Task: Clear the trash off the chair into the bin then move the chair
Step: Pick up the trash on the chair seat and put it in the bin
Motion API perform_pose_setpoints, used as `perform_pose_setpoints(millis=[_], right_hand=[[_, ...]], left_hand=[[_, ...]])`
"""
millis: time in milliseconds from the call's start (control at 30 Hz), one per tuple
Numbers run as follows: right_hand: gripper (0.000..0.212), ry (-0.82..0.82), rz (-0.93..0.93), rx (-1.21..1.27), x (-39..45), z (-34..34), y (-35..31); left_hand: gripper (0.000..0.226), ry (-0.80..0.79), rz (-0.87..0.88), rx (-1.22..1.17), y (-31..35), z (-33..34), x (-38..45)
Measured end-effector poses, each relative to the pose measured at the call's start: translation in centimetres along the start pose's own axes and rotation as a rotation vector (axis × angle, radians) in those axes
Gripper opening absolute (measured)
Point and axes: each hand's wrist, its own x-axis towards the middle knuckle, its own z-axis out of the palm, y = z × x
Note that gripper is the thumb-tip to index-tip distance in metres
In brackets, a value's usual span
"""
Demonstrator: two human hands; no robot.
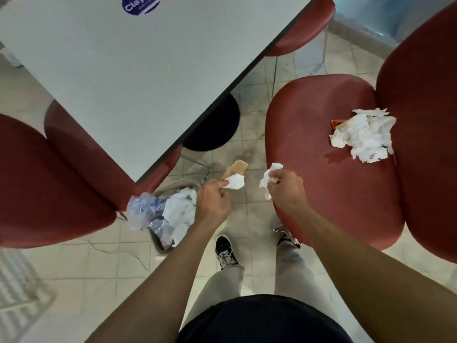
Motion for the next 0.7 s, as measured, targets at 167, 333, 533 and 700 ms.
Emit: perform_pose_setpoints(millis=[167,333,533,700], right_hand=[[0.032,-0.104,-0.05,-0.017,-2.2,5.8,-3.9],[0.029,-0.184,-0.106,-0.058,-3.4,10.9,-6.6],[0.026,-0.308,-0.141,-0.161,-3.4,15.1,-8.4],[0.027,-0.436,-0.156,-0.187,-3.6,17.8,-8.7]], left_hand=[[0.036,0.053,-0.09,-0.006,-7.0,-3.4,-2.6],[0.038,0.068,-0.19,-0.043,-11.9,-4.8,-3.2],[0.044,0.027,-0.228,-0.026,-15.2,-4.1,-3.5],[0.049,0.038,-0.15,0.091,-16.7,-3.6,-3.3]])
